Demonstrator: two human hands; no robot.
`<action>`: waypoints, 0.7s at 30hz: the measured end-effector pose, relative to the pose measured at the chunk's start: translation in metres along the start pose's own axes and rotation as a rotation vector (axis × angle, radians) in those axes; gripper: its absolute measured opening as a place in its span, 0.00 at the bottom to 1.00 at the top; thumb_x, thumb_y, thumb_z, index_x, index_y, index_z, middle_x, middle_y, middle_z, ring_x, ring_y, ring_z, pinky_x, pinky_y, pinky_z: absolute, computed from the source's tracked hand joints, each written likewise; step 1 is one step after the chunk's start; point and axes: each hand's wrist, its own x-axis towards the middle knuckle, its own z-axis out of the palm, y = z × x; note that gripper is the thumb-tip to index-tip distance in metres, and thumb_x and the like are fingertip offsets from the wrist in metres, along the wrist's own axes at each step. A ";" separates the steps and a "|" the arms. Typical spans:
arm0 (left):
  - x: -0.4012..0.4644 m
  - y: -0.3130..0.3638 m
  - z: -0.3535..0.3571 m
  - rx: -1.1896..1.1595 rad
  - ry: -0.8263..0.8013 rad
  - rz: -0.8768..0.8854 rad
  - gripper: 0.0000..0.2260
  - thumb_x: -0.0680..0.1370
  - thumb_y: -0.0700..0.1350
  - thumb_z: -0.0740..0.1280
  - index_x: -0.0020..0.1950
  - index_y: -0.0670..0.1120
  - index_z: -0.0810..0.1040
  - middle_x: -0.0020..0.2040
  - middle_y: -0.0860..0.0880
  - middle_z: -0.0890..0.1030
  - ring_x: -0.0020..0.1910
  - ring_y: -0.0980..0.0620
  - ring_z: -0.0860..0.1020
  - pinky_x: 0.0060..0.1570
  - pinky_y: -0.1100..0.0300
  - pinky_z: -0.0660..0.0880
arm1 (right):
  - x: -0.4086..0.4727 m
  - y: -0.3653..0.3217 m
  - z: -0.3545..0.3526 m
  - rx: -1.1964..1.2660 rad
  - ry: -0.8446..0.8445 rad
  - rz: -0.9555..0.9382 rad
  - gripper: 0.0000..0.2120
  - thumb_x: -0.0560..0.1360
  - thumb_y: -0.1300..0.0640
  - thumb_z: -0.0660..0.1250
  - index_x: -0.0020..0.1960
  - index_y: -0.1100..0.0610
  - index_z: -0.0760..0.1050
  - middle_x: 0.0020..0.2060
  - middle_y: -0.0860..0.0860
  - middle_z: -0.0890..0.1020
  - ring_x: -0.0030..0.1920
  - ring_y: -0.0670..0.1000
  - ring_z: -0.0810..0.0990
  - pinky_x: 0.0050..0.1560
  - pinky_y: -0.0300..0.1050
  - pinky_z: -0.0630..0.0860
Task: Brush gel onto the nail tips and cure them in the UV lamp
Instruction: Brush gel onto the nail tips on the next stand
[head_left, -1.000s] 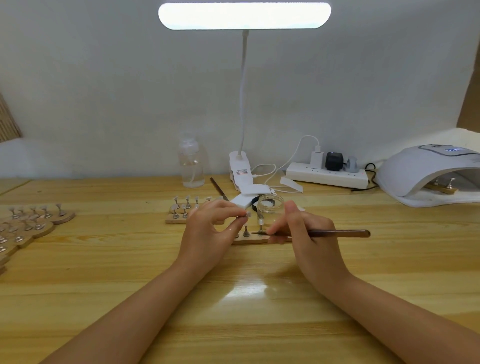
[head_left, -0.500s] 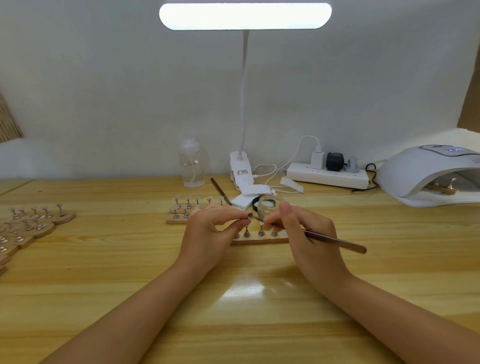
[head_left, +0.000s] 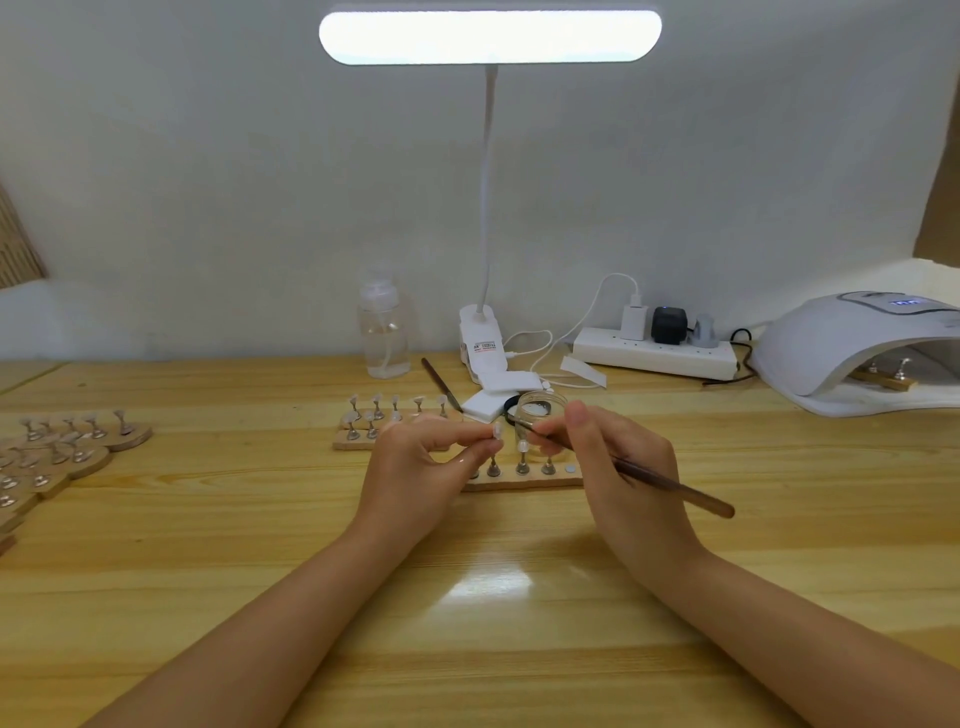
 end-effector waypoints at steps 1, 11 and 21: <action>0.000 0.000 0.000 -0.002 0.002 0.000 0.10 0.67 0.42 0.74 0.45 0.54 0.82 0.35 0.60 0.81 0.41 0.56 0.80 0.54 0.40 0.71 | 0.000 0.000 0.000 0.035 -0.008 0.032 0.17 0.72 0.45 0.58 0.38 0.55 0.80 0.31 0.47 0.83 0.34 0.42 0.82 0.37 0.30 0.75; 0.000 -0.001 -0.001 0.017 -0.023 0.015 0.10 0.67 0.40 0.74 0.44 0.53 0.82 0.36 0.58 0.82 0.41 0.55 0.80 0.49 0.50 0.75 | -0.002 0.002 0.001 0.076 -0.010 0.107 0.22 0.72 0.43 0.56 0.33 0.56 0.80 0.26 0.51 0.81 0.30 0.45 0.80 0.34 0.33 0.74; 0.000 -0.001 -0.001 0.027 -0.029 0.009 0.10 0.68 0.40 0.74 0.44 0.54 0.81 0.35 0.57 0.81 0.41 0.52 0.79 0.48 0.50 0.75 | -0.002 0.002 0.002 0.044 -0.060 0.051 0.20 0.75 0.44 0.60 0.34 0.56 0.80 0.27 0.50 0.81 0.30 0.43 0.80 0.34 0.32 0.74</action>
